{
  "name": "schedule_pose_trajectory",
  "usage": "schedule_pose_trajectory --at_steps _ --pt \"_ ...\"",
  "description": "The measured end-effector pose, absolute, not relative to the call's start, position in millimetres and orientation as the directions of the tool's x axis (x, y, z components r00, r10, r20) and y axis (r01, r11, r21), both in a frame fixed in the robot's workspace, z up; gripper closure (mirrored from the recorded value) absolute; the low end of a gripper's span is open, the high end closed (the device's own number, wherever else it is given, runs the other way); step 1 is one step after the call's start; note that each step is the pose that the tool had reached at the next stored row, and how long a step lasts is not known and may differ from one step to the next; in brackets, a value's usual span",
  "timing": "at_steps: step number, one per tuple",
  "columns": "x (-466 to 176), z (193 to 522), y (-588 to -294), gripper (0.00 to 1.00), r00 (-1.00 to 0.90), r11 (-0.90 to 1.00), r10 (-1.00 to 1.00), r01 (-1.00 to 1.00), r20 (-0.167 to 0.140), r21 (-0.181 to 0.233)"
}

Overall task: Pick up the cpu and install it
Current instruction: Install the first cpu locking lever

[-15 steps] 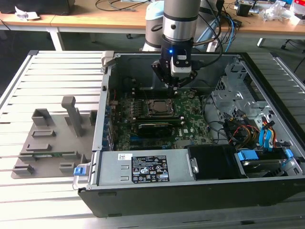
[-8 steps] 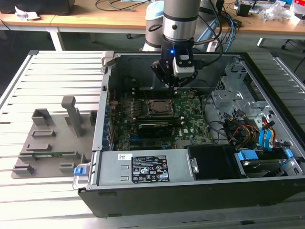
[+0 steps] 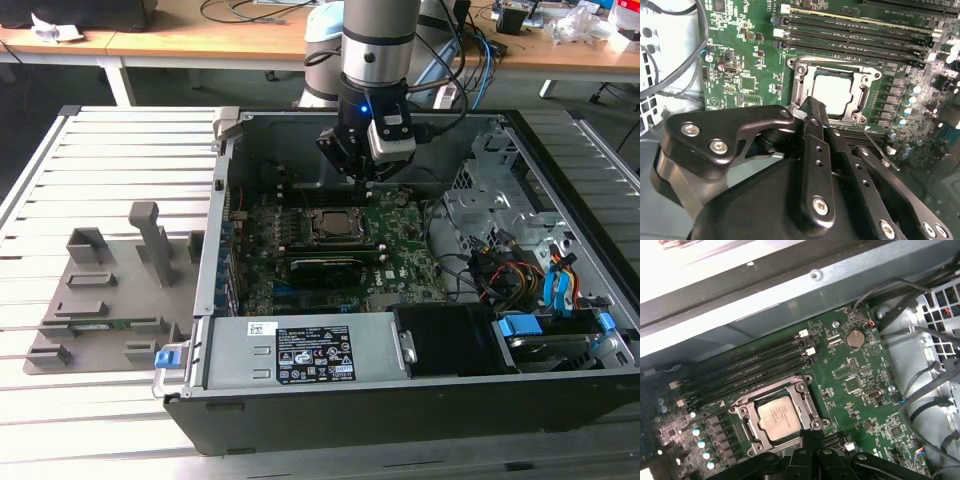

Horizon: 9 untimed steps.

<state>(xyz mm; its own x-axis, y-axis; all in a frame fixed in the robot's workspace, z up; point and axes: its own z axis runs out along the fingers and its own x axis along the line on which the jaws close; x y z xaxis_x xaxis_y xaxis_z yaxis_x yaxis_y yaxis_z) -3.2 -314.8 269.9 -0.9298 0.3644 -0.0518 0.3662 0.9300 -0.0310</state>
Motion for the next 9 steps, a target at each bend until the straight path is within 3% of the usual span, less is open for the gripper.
schedule_pose_trajectory --at_steps 9 --pt "-3.2 269.9 -314.8 0.89 -0.965 0.965 0.259 0.260 -0.052 -0.031"
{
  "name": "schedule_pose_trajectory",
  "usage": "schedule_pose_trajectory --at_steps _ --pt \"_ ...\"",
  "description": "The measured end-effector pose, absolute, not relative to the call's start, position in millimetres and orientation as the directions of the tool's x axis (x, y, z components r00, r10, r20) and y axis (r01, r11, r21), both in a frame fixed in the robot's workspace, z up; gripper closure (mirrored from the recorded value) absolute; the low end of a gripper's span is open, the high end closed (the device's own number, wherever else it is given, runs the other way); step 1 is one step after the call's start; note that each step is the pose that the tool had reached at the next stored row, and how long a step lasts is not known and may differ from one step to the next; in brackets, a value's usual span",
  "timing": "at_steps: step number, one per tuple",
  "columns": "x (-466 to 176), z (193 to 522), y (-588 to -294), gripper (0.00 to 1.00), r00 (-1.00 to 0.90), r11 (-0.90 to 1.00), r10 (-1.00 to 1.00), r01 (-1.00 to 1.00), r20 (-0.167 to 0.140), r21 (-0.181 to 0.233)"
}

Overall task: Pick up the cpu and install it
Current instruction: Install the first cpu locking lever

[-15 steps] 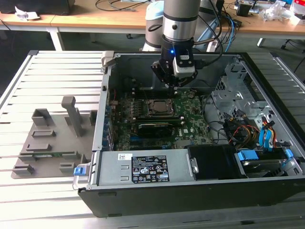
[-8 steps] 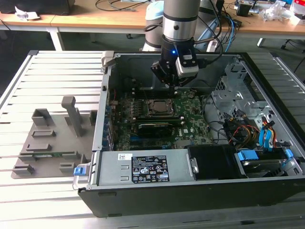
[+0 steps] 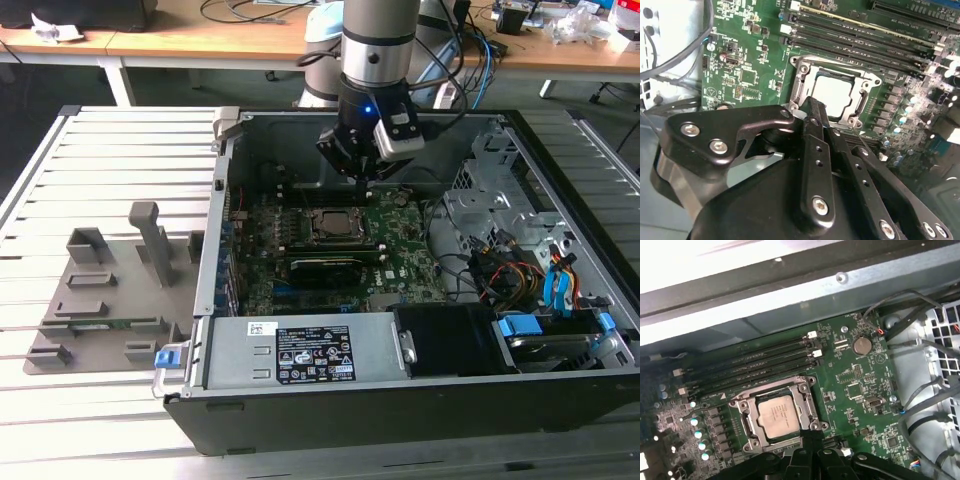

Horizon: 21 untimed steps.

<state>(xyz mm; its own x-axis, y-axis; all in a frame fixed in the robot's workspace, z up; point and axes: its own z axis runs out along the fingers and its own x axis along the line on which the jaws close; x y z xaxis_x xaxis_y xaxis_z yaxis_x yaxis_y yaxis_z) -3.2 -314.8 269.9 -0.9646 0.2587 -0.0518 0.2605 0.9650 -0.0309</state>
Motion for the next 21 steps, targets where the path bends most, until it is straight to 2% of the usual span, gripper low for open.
schedule_pose_trajectory --at_steps 21 --pt "-3.2 269.9 -314.5 0.89 -0.998 0.999 0.030 0.032 -0.050 -0.036"
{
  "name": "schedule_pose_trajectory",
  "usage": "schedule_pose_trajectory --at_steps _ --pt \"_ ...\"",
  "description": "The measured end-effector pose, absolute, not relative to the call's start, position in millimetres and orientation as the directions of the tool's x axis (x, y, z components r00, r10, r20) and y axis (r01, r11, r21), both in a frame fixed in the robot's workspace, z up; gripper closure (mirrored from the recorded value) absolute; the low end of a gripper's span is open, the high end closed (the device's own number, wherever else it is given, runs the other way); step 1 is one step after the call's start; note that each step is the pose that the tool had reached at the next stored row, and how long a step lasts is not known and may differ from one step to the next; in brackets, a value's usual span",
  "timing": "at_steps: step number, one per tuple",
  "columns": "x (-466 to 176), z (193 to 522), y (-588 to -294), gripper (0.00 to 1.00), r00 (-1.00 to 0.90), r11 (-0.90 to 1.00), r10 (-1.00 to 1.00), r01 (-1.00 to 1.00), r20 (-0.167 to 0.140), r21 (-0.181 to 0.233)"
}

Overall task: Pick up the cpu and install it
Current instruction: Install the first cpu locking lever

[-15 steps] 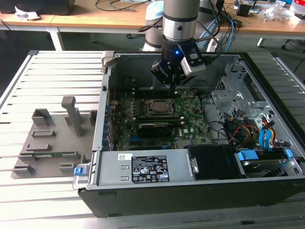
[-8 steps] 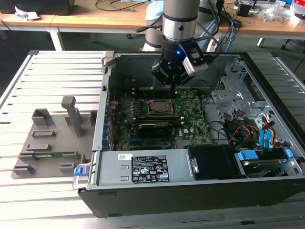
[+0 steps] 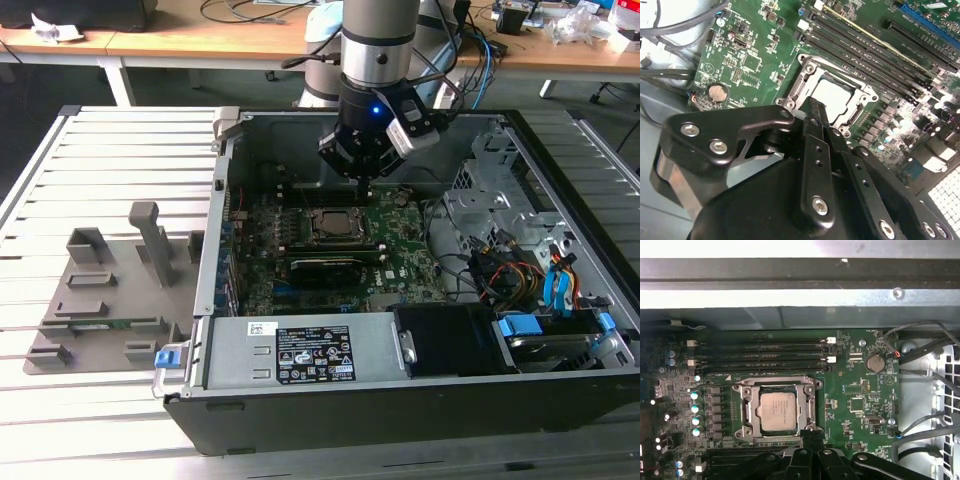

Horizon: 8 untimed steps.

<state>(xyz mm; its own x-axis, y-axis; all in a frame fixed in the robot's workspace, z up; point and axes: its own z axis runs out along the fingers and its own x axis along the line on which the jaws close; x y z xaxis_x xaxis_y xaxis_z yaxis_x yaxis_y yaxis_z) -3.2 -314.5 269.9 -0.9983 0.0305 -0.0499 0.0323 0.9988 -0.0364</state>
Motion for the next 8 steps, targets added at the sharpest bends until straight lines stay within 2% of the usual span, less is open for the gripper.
schedule_pose_trajectory --at_steps 1,3,4,8 --pt "-3.2 269.9 -314.5 0.89 -0.999 0.999 0.031 0.032 -0.044 -0.037" --pt "-2.9 269.8 -314.4 0.89 -1.000 0.999 0.028 0.028 0.001 -0.038" --pt "-2.9 269.9 -314.3 0.89 -1.000 0.999 0.016 0.015 0.010 -0.040" --pt "-2.9 269.8 -314.1 0.89 -1.000 0.999 -0.014 -0.015 0.011 -0.040"
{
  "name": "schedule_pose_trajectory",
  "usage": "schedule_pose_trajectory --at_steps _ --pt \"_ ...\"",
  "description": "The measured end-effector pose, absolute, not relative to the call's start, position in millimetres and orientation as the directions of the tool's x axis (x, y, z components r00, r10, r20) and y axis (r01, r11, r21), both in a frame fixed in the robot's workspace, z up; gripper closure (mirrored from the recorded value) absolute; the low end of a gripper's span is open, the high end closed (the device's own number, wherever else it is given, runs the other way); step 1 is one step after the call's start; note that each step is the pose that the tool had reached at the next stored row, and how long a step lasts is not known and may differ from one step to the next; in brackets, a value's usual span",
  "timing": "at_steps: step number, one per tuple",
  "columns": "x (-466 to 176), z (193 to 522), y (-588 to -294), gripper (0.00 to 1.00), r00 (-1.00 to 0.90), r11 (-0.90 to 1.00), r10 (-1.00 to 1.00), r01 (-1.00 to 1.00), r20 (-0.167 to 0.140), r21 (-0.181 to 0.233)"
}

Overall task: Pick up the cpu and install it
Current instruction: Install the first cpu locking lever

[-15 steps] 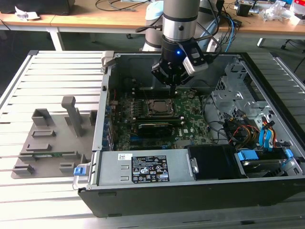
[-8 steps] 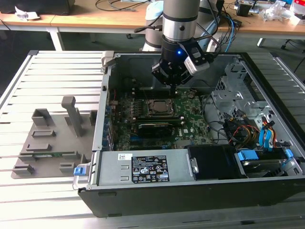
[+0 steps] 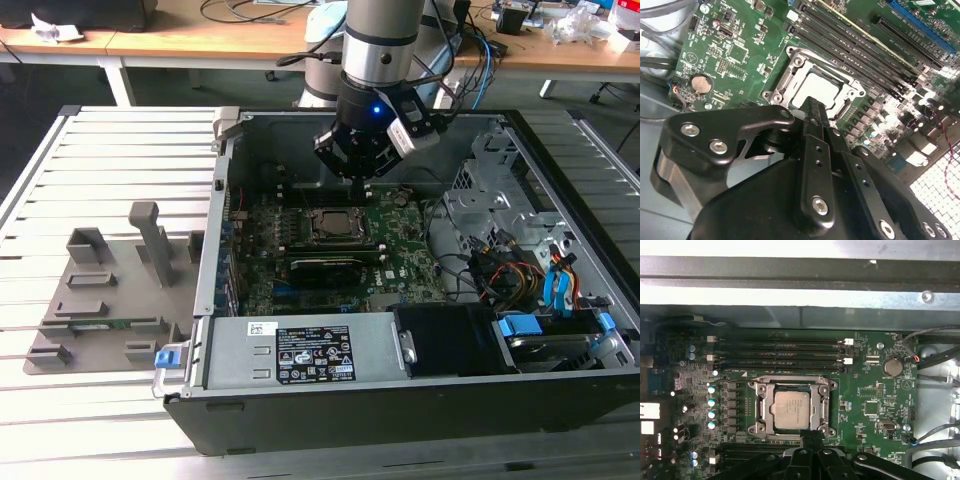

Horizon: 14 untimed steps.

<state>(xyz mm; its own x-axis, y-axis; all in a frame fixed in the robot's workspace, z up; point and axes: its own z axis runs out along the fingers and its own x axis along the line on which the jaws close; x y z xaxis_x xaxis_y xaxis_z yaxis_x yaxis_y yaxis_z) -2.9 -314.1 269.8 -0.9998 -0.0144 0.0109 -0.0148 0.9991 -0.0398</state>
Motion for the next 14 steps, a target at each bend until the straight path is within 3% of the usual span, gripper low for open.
schedule_pose_trajectory --at_steps 14 --pt "-32.2 269.8 -314.1 0.89 -1.000 0.999 -0.015 -0.016 0.011 -0.040"
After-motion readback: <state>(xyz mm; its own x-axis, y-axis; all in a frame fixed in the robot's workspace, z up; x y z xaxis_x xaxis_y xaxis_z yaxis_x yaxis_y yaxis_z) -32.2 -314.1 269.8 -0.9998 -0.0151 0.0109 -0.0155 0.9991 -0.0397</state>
